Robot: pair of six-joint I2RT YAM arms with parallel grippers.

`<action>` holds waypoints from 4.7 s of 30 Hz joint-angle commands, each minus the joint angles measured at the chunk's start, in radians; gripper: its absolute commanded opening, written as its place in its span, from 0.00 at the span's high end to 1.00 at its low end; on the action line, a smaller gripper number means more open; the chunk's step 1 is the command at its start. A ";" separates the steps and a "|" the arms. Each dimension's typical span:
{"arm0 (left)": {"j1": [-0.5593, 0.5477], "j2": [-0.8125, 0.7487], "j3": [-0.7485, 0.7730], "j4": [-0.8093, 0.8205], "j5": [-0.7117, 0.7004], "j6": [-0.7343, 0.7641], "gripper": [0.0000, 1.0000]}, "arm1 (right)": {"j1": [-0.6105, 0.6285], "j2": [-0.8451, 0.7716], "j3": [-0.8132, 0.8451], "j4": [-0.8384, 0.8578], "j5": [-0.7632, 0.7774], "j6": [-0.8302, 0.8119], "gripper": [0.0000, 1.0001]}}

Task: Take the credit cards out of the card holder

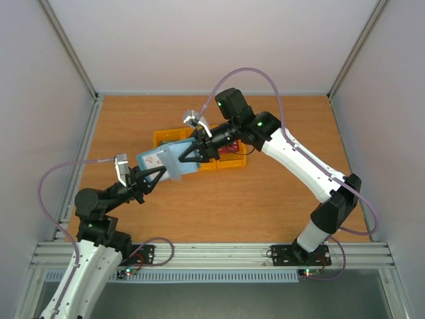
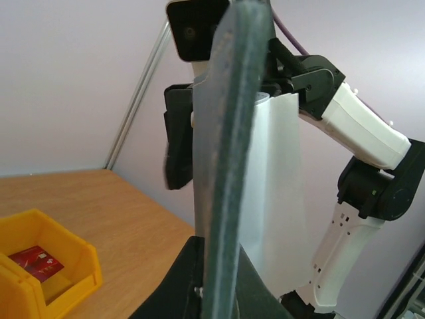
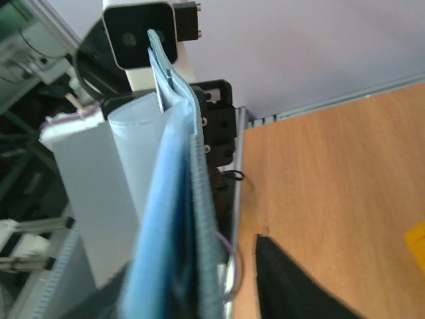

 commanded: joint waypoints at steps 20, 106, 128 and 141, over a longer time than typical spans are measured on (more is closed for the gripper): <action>-0.005 -0.018 -0.030 -0.048 -0.082 0.056 1.00 | 0.212 -0.048 -0.042 0.113 0.748 0.125 0.02; 0.003 -0.035 0.081 -0.509 -0.267 0.474 1.00 | 0.175 -0.208 -0.198 0.292 0.393 0.247 0.64; 0.003 -0.020 -0.016 -0.120 -0.025 0.169 1.00 | 0.148 -0.092 -0.148 -0.027 0.772 0.099 0.70; 0.005 -0.031 -0.035 -0.048 0.002 0.038 1.00 | 0.098 -0.215 -0.310 0.109 0.304 0.006 0.70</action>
